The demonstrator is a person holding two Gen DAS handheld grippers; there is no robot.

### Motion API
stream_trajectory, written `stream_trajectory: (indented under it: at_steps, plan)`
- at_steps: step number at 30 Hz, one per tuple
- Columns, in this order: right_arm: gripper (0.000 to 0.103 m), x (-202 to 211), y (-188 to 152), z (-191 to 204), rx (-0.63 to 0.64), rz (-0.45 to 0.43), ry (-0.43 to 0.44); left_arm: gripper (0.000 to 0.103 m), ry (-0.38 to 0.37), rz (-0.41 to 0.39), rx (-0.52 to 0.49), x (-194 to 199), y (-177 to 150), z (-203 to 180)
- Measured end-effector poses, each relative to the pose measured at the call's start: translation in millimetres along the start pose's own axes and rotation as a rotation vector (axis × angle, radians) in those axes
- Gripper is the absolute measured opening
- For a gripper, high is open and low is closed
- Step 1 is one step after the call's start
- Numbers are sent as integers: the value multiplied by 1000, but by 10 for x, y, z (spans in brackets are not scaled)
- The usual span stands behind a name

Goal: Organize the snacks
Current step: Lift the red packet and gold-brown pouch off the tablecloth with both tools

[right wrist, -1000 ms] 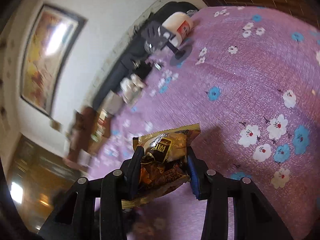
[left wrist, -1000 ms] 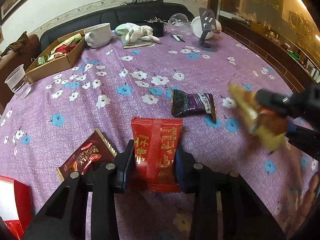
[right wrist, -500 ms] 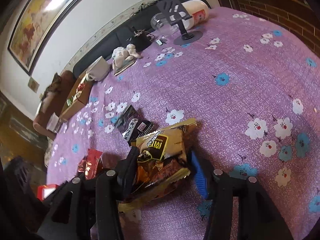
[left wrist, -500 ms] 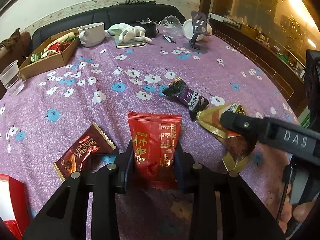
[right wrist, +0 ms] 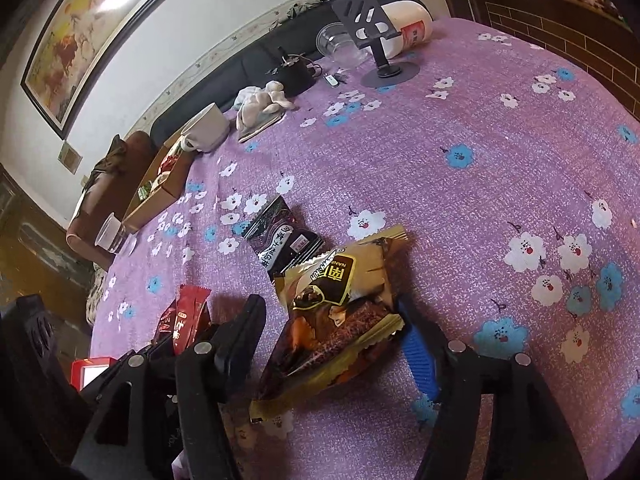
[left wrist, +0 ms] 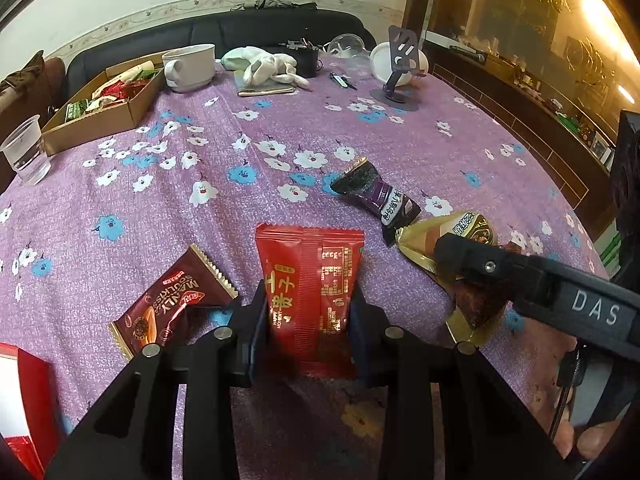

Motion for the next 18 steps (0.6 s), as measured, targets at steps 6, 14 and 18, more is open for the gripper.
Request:
stream_trajectory:
  at_steps: [6, 14, 18]
  plan:
    - [68, -12, -3, 24, 19, -9, -18, 32, -3, 3, 8, -1, 4, 19]
    - [56, -19, -1, 19, 34, -20, -54, 32, -2, 1, 7, 6, 2, 20]
    - [51, -10, 6, 9, 34, -21, -45, 32, -3, -1, 7, 10, 1, 18]
Point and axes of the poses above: each gripper's, at about its wrist camera, not at the fingertips, and x roughly against the way its jaws point, z to its left, y to its top, the point moved 1 cm from there along -x, roughly the way its jaws point, and after that the axes turned 9 degrees about z, right-handed, at the moved point
